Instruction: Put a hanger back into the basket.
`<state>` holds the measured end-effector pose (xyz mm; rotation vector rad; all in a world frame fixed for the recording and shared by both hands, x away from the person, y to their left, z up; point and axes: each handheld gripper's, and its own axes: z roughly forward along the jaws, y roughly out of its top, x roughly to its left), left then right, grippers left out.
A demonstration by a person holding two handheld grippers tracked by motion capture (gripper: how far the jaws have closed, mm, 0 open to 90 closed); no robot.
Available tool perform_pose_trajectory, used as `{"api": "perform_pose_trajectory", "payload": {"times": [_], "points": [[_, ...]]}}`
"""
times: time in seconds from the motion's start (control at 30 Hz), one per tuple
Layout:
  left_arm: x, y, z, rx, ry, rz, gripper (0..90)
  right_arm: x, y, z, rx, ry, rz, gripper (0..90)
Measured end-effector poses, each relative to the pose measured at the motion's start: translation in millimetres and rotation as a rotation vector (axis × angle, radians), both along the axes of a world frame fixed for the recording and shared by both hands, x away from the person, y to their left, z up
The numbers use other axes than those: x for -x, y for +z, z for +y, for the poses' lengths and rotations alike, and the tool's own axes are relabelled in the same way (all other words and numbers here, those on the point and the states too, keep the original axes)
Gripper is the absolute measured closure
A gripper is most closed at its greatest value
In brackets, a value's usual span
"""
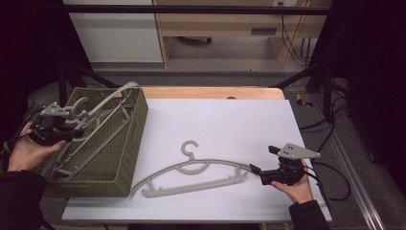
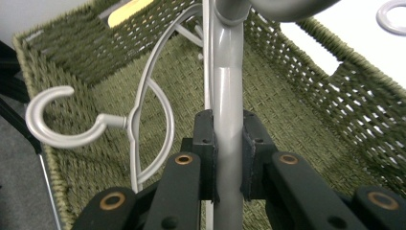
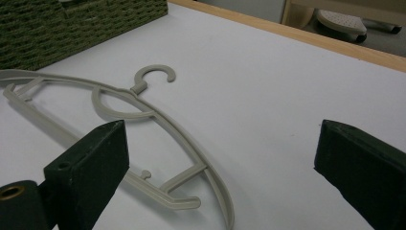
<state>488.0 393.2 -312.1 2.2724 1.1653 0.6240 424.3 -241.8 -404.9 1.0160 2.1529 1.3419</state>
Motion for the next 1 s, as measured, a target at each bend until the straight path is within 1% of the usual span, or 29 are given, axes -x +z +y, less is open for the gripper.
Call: {"api": "perform_pose_trajectory", "payload": {"times": [0.03, 0.07, 0.17, 0.2, 0.23, 0.33, 0.4, 0.43, 0.47, 0.5, 0.57, 0.6, 0.63, 0.7, 0.73, 0.83, 1.0], "points": [[-0.2, -1.5, 0.5, 0.003, 0.002, 0.001, 79.3, 0.0, 0.0, 0.0, 0.0, 0.001, 0.001, 5.1], [-0.2, -3.0, 1.7, -0.003, 0.003, 0.011, 79.3, 0.0, -0.1, -0.1, 0.001, 0.002, 0.0, 5.1], [0.0, -8.0, 3.1, -0.008, 0.009, 0.017, 79.3, -0.2, -0.1, -0.1, 0.004, 0.0, 0.002, 5.1], [0.3, -9.6, 3.8, -0.006, 0.008, 0.026, 79.3, -0.1, -0.1, -0.1, 0.005, 0.002, 0.003, 5.1], [0.5, -11.8, 4.5, -0.004, 0.008, 0.026, 79.3, 0.0, -0.1, 0.0, 0.005, 0.003, 0.003, 5.1], [0.9, -15.9, 5.3, 0.008, 0.006, 0.037, 79.3, -0.2, -0.4, 0.3, 0.006, 0.004, 0.003, 5.2], [0.7, -19.4, 4.7, 0.024, 0.006, 0.048, 79.3, -0.3, -0.6, 0.4, 0.009, 0.005, 0.003, 5.2], [-0.1, -21.0, 4.9, 0.024, 0.004, 0.057, 79.3, -0.3, -0.6, 0.5, 0.009, 0.005, 0.003, 5.2], [-0.9, -23.5, 4.4, 0.028, 0.008, 0.051, 79.3, -0.3, -0.6, 0.5, 0.008, 0.006, 0.003, 5.2], [-2.0, -25.8, 4.6, 0.032, 0.008, 0.062, 79.3, -0.3, -0.7, 0.6, 0.009, 0.006, 0.004, 5.2], [-3.5, -30.6, 4.4, 0.045, 0.012, 0.069, 79.3, -0.1, -0.8, 1.0, 0.007, 0.006, 0.007, 5.2], [-4.7, -33.8, 4.4, 0.04, 0.008, 0.079, 79.3, -0.2, -0.9, 0.8, 0.009, 0.006, 0.005, 5.2], [-5.4, -36.8, 3.6, 0.046, 0.012, 0.083, 79.3, -0.2, -0.8, 0.7, 0.008, 0.007, 0.005, 5.2], [-7.2, -41.6, 3.1, 0.043, 0.015, 0.089, 79.3, -0.2, -0.8, 0.9, 0.007, 0.006, 0.006, 5.2], [-8.3, -44.8, 3.2, 0.053, 0.018, 0.102, 79.3, -0.3, -1.0, 1.0, 0.008, 0.005, 0.006, 5.2], [-11.1, -51.6, 4.0, 0.067, 0.025, 0.122, 79.2, -0.4, -1.3, 1.4, 0.009, 0.007, 0.008, 5.2], [-16.0, -62.1, 6.1, 0.091, 0.035, 0.148, 78.5, -0.6, -1.8, 2.0, 0.013, 0.005, 0.008, 5.2]]}}
